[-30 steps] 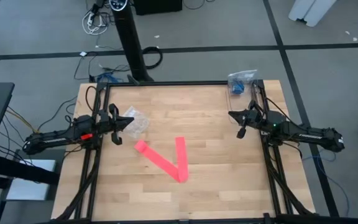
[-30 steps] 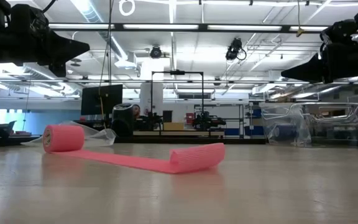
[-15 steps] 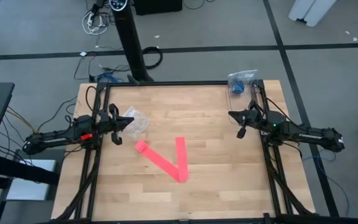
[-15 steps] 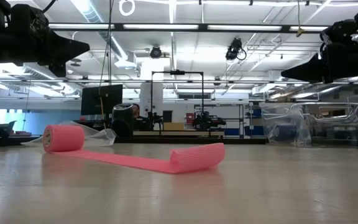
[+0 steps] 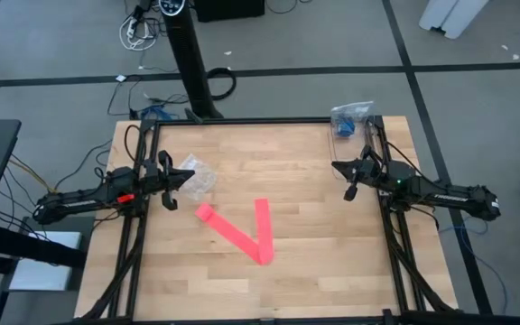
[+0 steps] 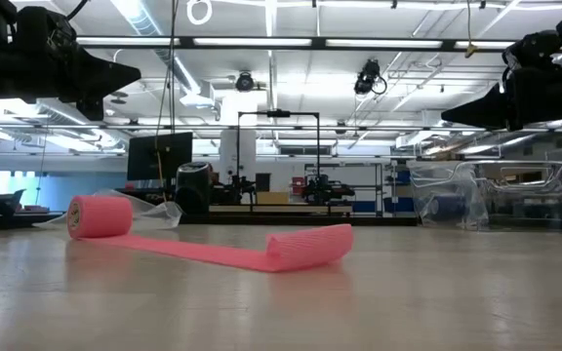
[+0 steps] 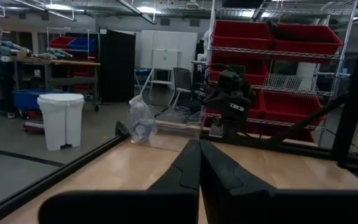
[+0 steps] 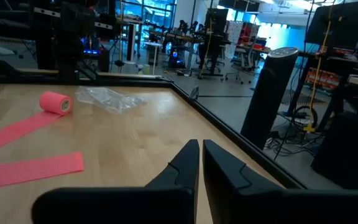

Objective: Roll bandage

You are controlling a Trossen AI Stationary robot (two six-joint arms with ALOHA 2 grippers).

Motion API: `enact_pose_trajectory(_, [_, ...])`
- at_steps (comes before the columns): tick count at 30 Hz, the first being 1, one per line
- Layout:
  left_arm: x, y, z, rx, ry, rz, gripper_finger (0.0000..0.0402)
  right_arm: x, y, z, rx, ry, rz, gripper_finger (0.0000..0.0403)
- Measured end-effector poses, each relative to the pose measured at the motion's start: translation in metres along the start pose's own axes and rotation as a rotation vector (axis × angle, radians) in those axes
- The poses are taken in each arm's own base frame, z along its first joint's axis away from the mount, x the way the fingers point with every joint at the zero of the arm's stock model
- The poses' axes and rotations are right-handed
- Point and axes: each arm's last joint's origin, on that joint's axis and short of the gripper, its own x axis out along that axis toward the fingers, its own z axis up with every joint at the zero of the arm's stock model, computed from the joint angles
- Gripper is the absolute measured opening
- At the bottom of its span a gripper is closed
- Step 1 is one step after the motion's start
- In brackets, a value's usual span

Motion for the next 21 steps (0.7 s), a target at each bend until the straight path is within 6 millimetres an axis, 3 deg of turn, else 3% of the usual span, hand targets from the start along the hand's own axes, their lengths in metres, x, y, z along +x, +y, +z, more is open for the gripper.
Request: enact_pose_trajectory(21, [-0.0001,-0.0002,0.0057,0.049,-0.06,0.006,0.0007,0.0,0.0,0.0,0.0,0.0,0.0,0.0023])
